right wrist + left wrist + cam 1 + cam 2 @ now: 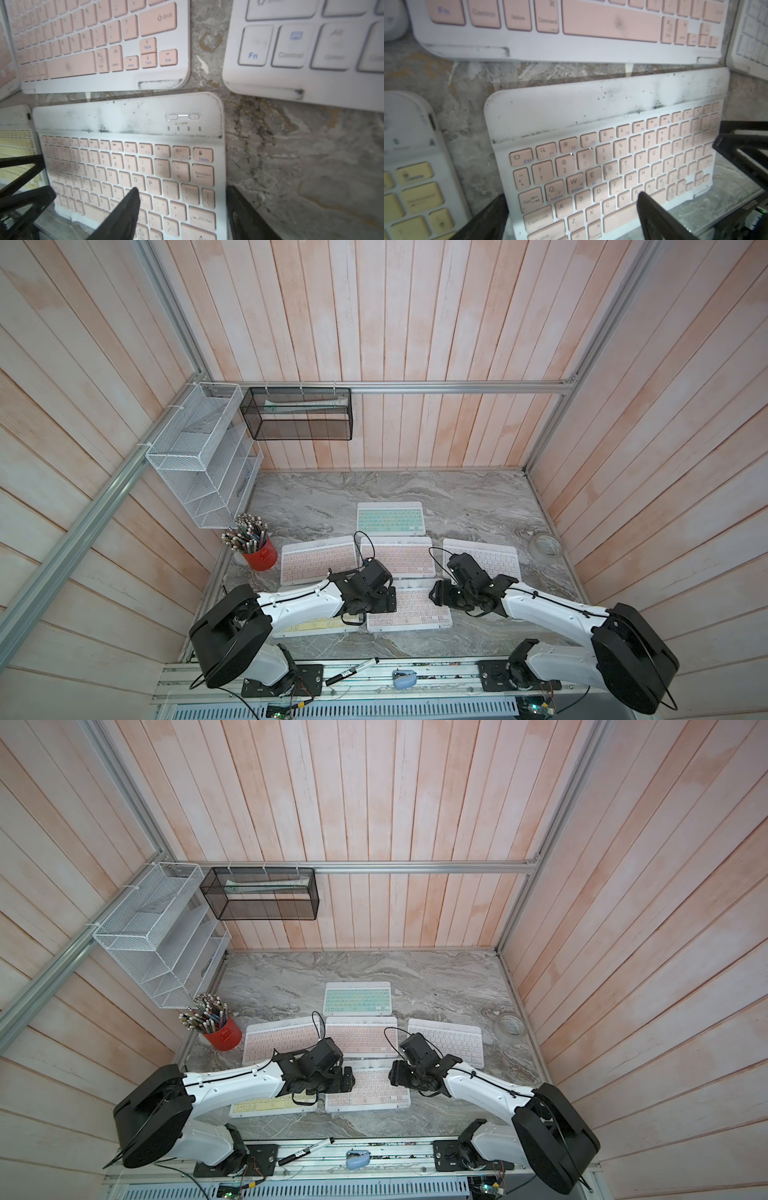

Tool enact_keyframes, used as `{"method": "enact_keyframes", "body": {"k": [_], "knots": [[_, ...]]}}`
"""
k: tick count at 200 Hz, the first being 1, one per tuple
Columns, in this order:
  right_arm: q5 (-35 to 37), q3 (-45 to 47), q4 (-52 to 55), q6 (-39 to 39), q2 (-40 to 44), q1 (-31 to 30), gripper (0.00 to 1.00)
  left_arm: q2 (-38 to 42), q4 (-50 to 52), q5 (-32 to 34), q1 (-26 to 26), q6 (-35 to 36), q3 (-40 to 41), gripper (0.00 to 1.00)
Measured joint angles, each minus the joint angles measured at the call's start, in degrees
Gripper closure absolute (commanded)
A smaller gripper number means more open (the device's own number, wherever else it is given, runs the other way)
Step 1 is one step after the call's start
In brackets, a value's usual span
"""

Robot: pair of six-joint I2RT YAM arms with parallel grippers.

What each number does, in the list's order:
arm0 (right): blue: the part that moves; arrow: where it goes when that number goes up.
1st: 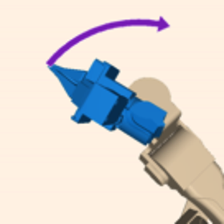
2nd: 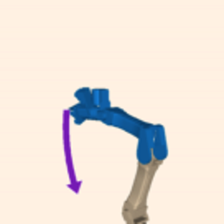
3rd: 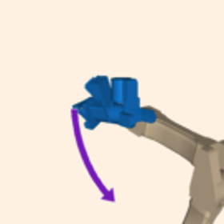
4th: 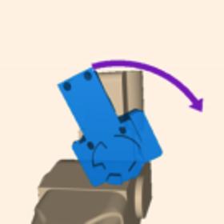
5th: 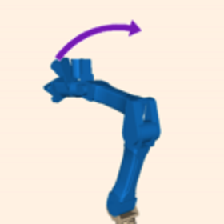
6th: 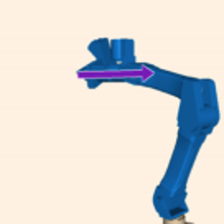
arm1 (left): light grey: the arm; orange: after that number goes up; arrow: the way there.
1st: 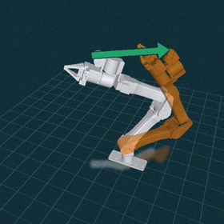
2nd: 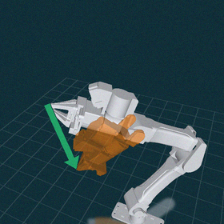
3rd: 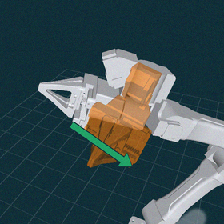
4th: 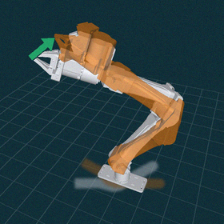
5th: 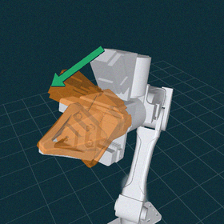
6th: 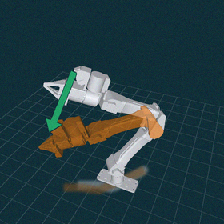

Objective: Stack the numeric keypads
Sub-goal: Pick up the numeric keypad from the center of the board.

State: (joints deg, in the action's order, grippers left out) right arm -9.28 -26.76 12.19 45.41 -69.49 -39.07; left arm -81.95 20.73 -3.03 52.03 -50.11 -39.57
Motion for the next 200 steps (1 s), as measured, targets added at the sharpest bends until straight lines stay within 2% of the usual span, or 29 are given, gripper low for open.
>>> {"method": "enact_keyframes", "body": {"k": [46, 82, 162, 200], "knots": [[-10.47, 9.97, -13.03, 0.63, 7.17, 7.06, 0.35, 5.88, -5.38, -3.21, -1.97, 0.61, 6.1, 0.03], [-15.96, 15.32, -17.84, 2.29, 11.78, 10.51, 0.35, 9.2, -8.41, -6.64, -3.34, 0.61, 9.49, 0.03], [-19.58, 17.18, -20.04, 2.8, 12.55, 12.96, 0.35, 15.17, -14.69, -11.52, -5.79, -0.63, 15.41, 0.05], [-20.13, 17.18, -20.37, 2.78, 12.17, 13.42, 0.36, 17.42, -15.23, -12.15, -6.82, -0.98, 15.76, 0.07]]}}
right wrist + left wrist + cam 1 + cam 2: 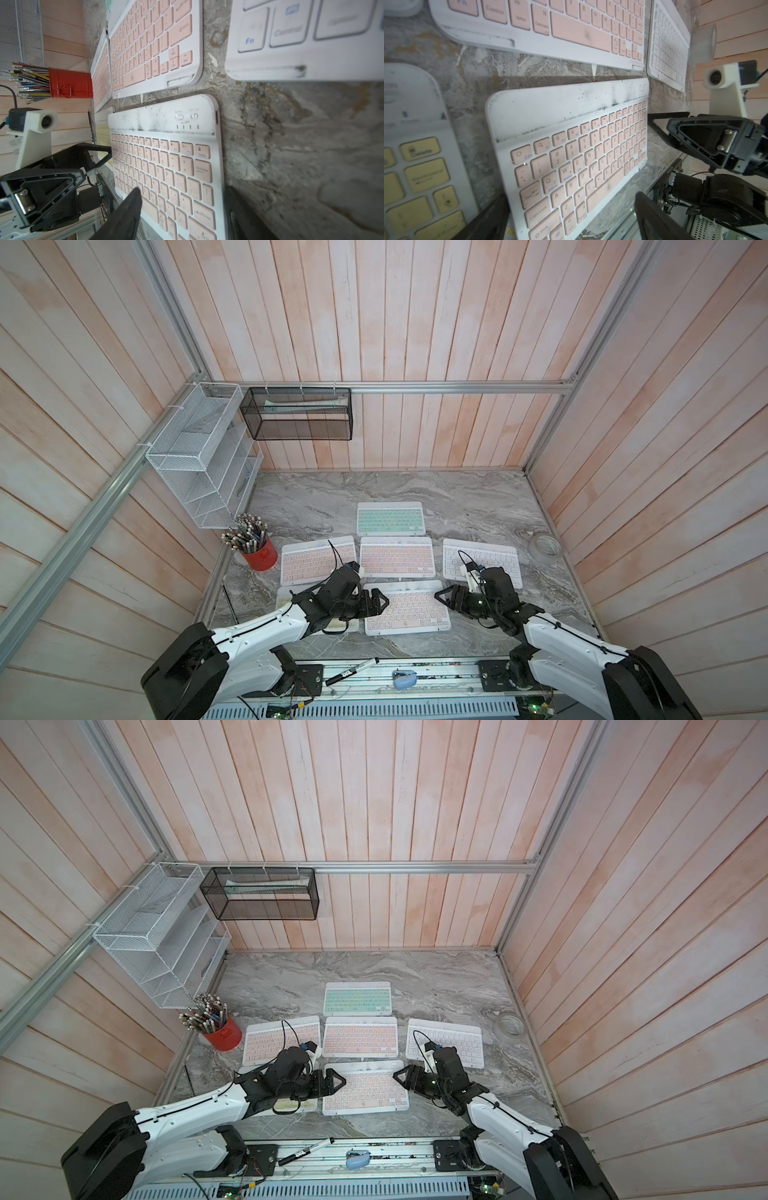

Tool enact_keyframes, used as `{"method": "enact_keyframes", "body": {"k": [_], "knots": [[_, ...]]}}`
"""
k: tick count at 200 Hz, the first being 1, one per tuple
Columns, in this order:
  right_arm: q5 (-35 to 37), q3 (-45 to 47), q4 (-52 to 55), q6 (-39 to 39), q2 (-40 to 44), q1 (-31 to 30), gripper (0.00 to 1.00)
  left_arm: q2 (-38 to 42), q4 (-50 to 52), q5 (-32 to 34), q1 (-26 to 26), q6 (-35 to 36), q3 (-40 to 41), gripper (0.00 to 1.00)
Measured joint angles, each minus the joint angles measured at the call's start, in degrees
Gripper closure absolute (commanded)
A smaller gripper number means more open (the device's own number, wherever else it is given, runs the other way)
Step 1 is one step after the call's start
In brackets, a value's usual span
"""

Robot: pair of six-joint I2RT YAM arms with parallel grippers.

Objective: Stack the numeric keypads
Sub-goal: Pick up the numeric keypad from the center of the board.

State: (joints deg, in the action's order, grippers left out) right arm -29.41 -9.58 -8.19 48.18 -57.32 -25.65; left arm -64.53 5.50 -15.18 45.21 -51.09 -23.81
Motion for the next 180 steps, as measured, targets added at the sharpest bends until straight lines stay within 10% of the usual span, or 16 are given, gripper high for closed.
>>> {"method": "enact_keyframes", "body": {"k": [180], "knots": [[0.57, 0.09, -2.36, 0.04, -1.51, 0.79, 0.37, 6.93, 0.26, -0.87, -0.66, -0.15, -0.07, 0.2]]}}
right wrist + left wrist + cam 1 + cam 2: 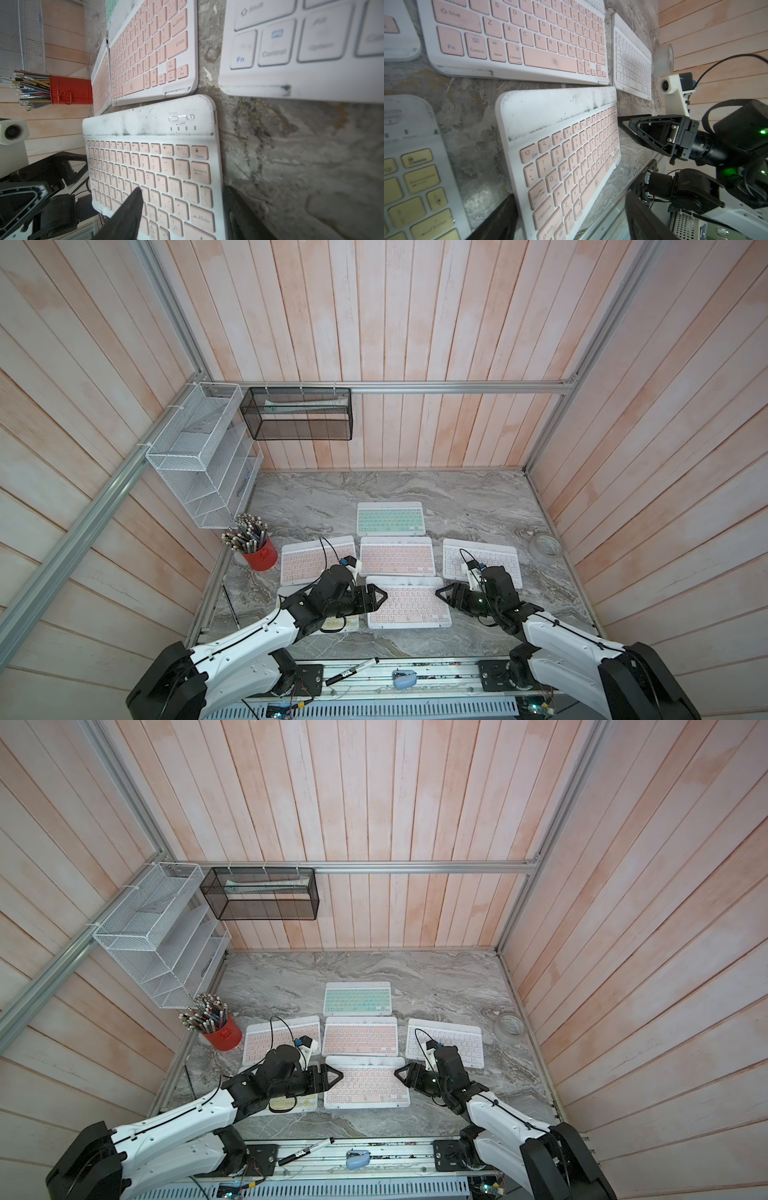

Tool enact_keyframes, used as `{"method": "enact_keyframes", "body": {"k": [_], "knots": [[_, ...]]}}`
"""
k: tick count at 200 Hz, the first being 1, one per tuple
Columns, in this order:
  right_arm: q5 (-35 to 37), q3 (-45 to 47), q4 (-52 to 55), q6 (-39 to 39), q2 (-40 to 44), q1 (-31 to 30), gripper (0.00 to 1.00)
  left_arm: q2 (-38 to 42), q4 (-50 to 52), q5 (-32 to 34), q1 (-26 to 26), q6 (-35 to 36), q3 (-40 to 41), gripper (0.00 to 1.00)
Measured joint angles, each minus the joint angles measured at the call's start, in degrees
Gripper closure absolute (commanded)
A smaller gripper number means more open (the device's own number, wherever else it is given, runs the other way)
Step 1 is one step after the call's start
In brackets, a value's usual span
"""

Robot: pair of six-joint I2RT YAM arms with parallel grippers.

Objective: Stack the numeric keypads
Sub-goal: Pick up the numeric keypad from the center of the board.

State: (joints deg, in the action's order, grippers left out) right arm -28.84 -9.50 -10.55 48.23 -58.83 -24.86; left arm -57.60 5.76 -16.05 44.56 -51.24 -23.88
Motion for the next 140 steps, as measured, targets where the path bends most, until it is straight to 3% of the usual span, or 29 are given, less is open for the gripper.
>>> {"method": "enact_keyframes", "body": {"k": [140], "knots": [[0.42, 1.11, -5.35, -0.39, -2.19, 0.76, 0.39, 0.96, -2.67, -0.13, -0.76, -0.5, -0.22, 0.32]]}}
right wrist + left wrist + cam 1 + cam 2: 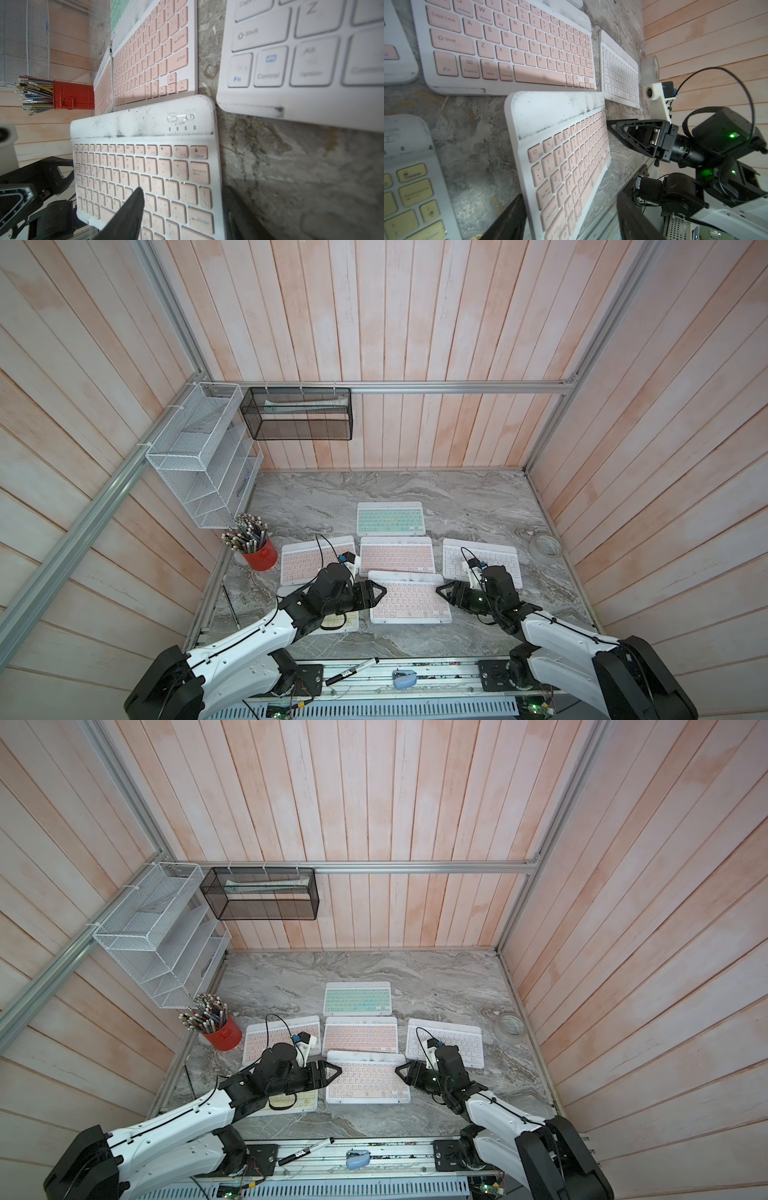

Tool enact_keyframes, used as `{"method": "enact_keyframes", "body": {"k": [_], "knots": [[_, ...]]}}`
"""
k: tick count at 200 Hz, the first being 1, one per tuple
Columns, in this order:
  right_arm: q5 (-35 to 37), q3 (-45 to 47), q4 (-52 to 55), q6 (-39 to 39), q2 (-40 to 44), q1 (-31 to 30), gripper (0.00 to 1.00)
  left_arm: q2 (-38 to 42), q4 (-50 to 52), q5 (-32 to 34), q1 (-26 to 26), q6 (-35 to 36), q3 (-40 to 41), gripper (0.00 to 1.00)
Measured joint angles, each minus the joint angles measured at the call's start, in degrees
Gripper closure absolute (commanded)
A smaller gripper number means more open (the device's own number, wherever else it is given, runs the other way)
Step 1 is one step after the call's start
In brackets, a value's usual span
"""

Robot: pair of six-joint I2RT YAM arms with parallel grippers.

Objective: Stack the numeric keypads
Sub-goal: Pick up the numeric keypad from the center of the board.

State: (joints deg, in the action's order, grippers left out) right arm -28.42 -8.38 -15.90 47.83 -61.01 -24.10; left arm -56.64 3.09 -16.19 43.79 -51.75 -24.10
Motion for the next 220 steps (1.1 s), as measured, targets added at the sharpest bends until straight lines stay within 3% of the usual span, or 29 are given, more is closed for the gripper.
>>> {"method": "enact_keyframes", "body": {"k": [61, 94, 128, 177, 195, 206, 220], "knots": [[0.39, 0.63, -0.52, 0.13, 0.92, 0.0, 0.4, 0.7, -4.07, -0.39, -0.17, 0.04, -1.25, 0.35], [-6.49, 1.16, 0.79, 0.92, 0.72, -2.03, 0.41, -0.04, -6.78, -8.96, 2.25, -0.46, -1.4, 0.39], [-8.57, 1.27, 1.55, 1.66, 0.79, -2.03, 0.41, 0.04, -5.29, -10.58, 2.29, -0.31, -1.4, 0.42], [-8.94, 1.29, 2.73, 1.7, 1.36, -2.08, 0.41, 0.81, 1.11, -8.92, 2.29, 1.6, -2.51, 0.68], [-8.92, 1.27, 2.89, 1.62, 1.36, -2.08, 0.41, 0.59, 2.1, -8.44, 2.29, 1.64, -2.99, 0.85], [-8.87, 1.11, 3.13, 1.46, 1.36, -2.08, 0.41, 0.2, 2.86, -7.93, 2.29, 2.25, -3.39, 1.0], [-8.57, 0.61, 4.13, 1.36, 1.36, -2.08, 0.41, -0.42, 3.41, -7.54, 2.08, 2.43, -4.02, 1.0]]}}
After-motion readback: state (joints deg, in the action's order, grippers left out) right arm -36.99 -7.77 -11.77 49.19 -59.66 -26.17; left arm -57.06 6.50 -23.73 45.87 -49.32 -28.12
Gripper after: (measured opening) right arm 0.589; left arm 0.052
